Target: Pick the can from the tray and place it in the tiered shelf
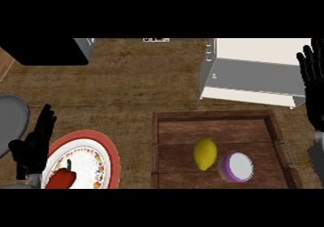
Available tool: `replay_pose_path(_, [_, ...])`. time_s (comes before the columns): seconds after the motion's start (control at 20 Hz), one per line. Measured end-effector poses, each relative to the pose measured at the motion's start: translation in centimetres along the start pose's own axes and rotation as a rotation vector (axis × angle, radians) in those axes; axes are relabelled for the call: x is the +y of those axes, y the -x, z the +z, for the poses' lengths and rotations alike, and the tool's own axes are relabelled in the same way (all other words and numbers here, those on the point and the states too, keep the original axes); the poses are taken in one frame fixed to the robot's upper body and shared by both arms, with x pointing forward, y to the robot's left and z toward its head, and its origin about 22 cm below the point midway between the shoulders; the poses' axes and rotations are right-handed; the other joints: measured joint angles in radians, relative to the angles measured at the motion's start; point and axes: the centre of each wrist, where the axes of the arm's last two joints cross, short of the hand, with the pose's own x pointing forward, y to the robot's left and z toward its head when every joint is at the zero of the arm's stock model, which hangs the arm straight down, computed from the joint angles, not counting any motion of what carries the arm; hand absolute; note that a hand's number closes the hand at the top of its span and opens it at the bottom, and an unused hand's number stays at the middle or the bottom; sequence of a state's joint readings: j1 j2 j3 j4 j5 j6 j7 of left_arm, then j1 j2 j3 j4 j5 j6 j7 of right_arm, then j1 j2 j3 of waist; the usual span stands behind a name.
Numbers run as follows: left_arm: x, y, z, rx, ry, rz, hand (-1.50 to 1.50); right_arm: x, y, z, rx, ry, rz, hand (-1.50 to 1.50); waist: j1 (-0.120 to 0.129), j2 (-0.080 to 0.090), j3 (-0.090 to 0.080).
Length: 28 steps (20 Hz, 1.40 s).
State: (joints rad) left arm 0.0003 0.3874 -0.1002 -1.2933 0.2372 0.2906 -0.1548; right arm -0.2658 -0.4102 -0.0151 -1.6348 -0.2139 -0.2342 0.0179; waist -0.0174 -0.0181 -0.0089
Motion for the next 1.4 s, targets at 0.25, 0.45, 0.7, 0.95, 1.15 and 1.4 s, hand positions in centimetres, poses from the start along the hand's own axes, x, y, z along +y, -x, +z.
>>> replay_pose_path(0.25, [-1.6,-2.4,-1.1,-0.088,0.083,-0.012,0.0,-1.7,0.4,3.0,0.129,0.163,0.029,-1.5,-0.025,0.005,0.005])
replay_pose_path(0.45, [-2.8,-3.4,-1.3,-0.119,0.135,-0.009,0.0,-2.0,1.5,4.7,0.209,0.362,-0.11,1.5,-0.081,-0.001,0.016])
replay_pose_path(0.7, [-4.0,-4.3,-1.3,-0.143,0.191,-0.007,0.0,-5.7,6.5,11.0,0.381,0.696,0.242,-1.5,-0.093,0.015,0.008])
replay_pose_path(0.95, [-6.0,-5.7,-1.7,-0.148,0.252,-0.002,0.0,-3.0,6.5,16.6,0.286,0.926,0.276,-1.5,-0.06,0.01,0.01])
replay_pose_path(1.15, [-7.4,-6.4,-1.8,-0.157,0.284,-0.009,0.0,-1.5,4.6,20.1,0.243,0.873,0.236,-1.5,-0.032,0.011,0.009])
replay_pose_path(1.4, [-8.2,-7.4,-2.0,-0.162,0.313,-0.01,0.0,-0.6,1.9,22.6,0.326,0.707,0.305,-1.5,-0.001,0.018,0.007])
